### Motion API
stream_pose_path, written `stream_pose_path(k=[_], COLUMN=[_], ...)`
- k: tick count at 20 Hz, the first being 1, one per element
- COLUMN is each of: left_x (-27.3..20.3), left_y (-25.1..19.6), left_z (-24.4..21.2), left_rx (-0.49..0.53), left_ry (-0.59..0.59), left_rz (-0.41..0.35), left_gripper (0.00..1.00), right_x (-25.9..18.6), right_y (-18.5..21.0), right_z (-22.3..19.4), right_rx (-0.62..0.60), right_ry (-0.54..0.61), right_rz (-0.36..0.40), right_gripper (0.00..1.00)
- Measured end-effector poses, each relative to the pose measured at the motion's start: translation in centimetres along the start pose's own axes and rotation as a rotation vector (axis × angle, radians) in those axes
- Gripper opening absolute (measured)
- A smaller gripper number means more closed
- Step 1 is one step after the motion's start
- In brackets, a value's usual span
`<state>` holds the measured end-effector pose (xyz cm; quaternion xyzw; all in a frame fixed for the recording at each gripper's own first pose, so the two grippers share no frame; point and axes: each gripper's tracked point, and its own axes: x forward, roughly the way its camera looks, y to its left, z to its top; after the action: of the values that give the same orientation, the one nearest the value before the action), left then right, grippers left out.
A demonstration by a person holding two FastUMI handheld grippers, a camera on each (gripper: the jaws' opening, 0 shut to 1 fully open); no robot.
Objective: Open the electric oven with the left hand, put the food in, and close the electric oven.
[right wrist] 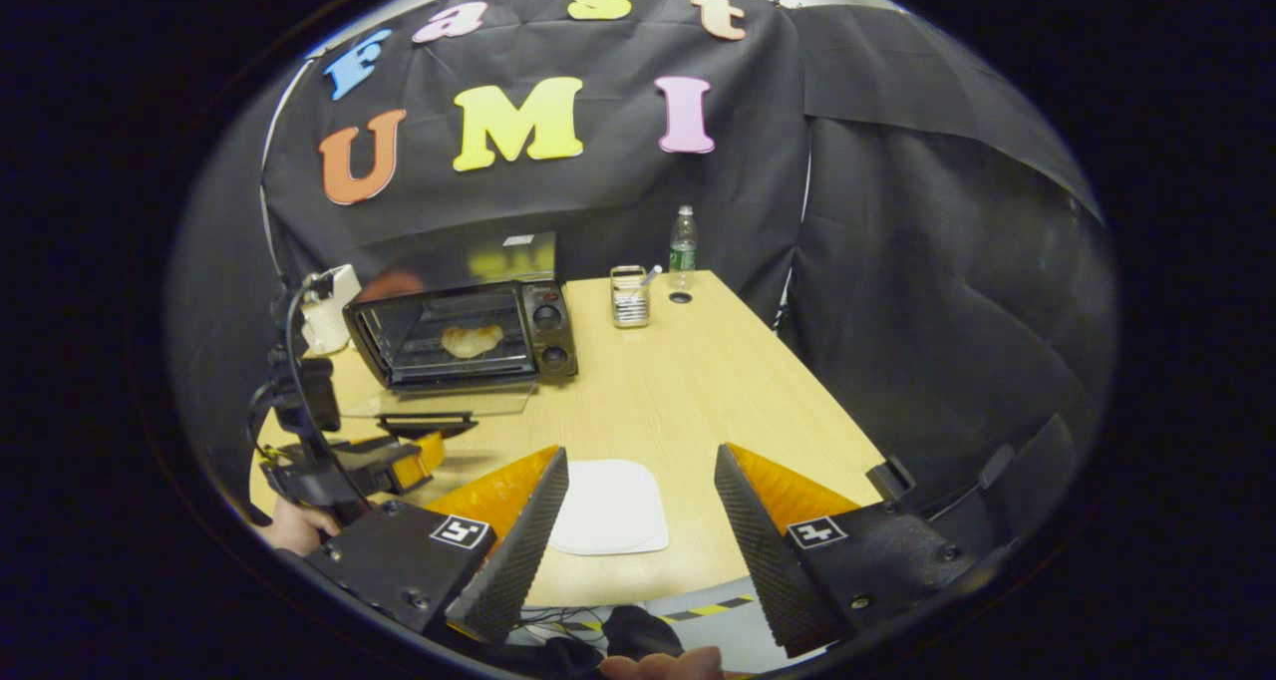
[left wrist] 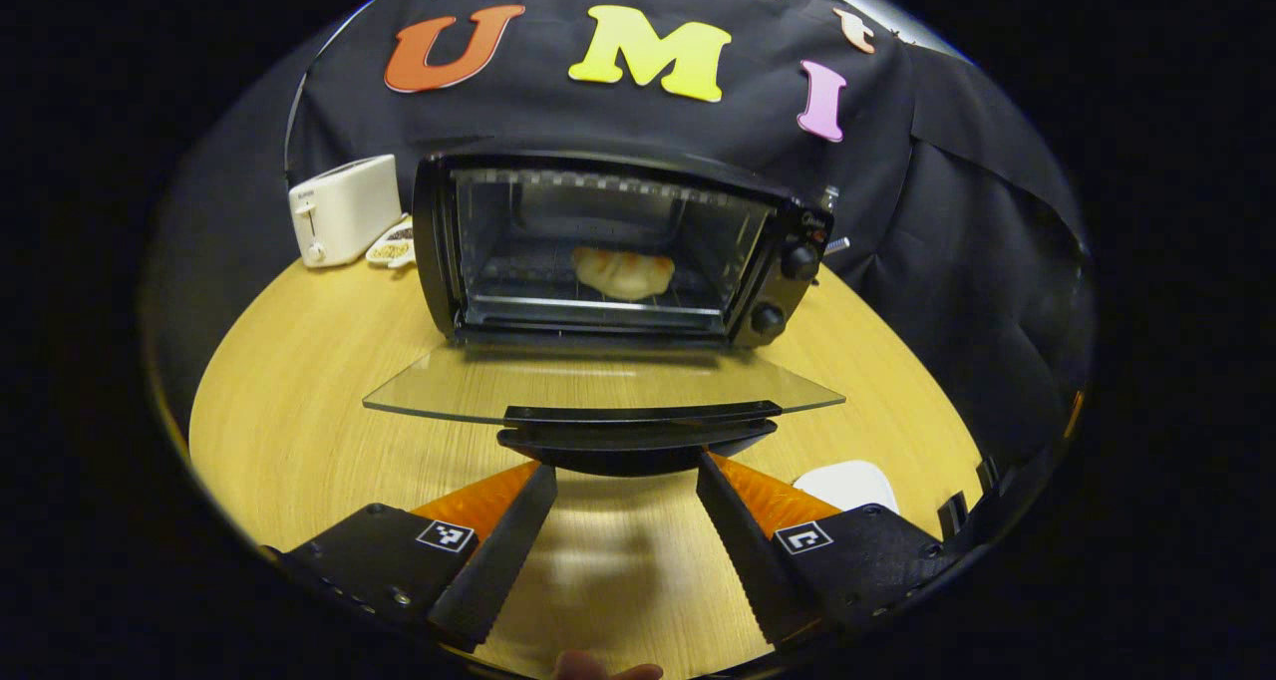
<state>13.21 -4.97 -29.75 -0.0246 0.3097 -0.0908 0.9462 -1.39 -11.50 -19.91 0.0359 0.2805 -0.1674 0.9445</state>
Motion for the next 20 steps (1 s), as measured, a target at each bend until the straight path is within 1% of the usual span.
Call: stream_pose_path(k=[3,6,10,13,16,20], left_x=[-0.1,-0.4,-3.2,-7.0,-12.3,-18.7], left_y=[-0.1,-0.2,-0.8,-1.1,-1.7,-1.8], left_z=[4.3,8.0,13.4,16.4,19.0,20.2], left_rx=[-0.009,0.016,0.050,0.074,0.086,0.073], left_ry=[-0.076,-0.148,-0.273,-0.354,-0.444,-0.506], left_rz=[0.000,-0.002,-0.023,-0.033,-0.048,-0.054], left_gripper=[0.94,0.94,0.93,0.94,0.93,0.93], right_x=[-0.4,-1.1,-2.0,-3.3,-4.8,-7.0], right_y=[0.6,0.9,1.8,3.7,4.9,6.6], right_z=[0.5,0.9,2.8,5.1,6.6,9.8], right_rx=[0.004,-0.002,-0.007,-0.012,-0.010,-0.029], right_ry=[-0.010,-0.032,-0.086,-0.150,-0.209,-0.319], right_rz=[0.016,0.029,0.057,0.075,0.094,0.107], right_gripper=[0.94,0.94,0.94,0.94,0.94,0.94])
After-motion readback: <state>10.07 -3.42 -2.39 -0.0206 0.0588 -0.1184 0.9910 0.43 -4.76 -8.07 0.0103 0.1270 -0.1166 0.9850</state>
